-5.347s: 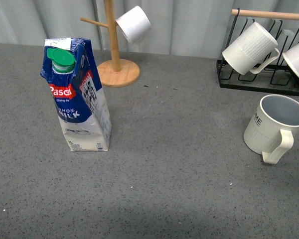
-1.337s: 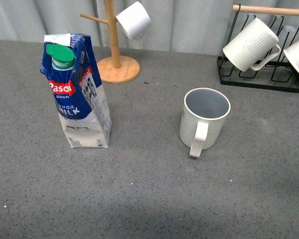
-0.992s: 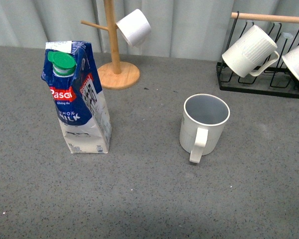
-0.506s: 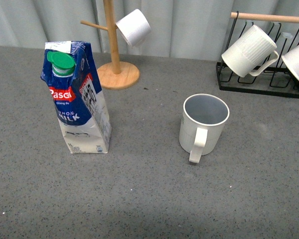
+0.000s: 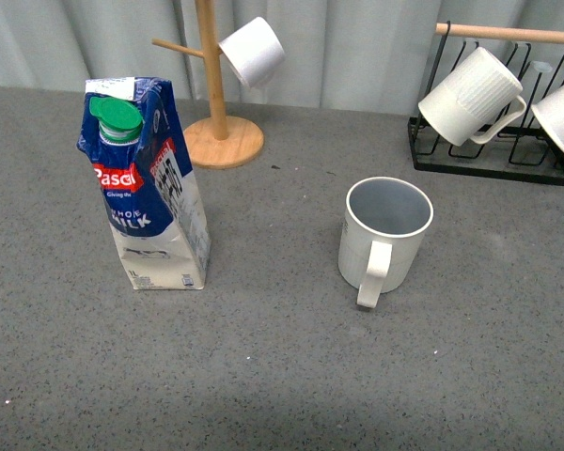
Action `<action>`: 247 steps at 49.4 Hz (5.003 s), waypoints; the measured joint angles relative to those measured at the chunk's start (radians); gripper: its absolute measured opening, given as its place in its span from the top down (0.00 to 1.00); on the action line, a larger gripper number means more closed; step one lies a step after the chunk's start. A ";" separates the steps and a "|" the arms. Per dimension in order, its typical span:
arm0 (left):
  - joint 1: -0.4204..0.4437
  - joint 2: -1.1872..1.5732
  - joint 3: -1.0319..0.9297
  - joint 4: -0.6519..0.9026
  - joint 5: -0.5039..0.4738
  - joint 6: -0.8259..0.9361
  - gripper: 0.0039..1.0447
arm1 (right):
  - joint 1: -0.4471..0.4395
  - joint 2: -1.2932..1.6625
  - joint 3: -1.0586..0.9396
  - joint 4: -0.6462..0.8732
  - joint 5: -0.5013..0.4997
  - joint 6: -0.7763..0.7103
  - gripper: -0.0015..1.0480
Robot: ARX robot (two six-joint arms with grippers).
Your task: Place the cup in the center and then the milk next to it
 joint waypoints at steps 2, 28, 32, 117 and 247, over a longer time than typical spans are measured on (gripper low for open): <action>0.000 0.000 0.000 0.000 0.000 0.000 0.06 | 0.000 -0.012 0.000 -0.012 0.000 0.000 0.99; 0.000 0.000 0.000 0.000 0.000 0.000 0.06 | 0.000 -0.254 0.001 -0.259 -0.003 0.000 0.99; 0.000 0.000 0.000 0.000 0.000 0.000 0.06 | 0.000 -0.254 0.001 -0.261 -0.003 -0.001 0.97; -0.107 1.492 0.300 0.692 0.079 -0.048 0.06 | 0.000 -0.256 0.001 -0.262 -0.003 0.000 0.09; -0.539 1.814 0.615 0.819 -0.195 -0.185 0.96 | 0.000 -0.256 0.001 -0.262 -0.003 0.000 0.09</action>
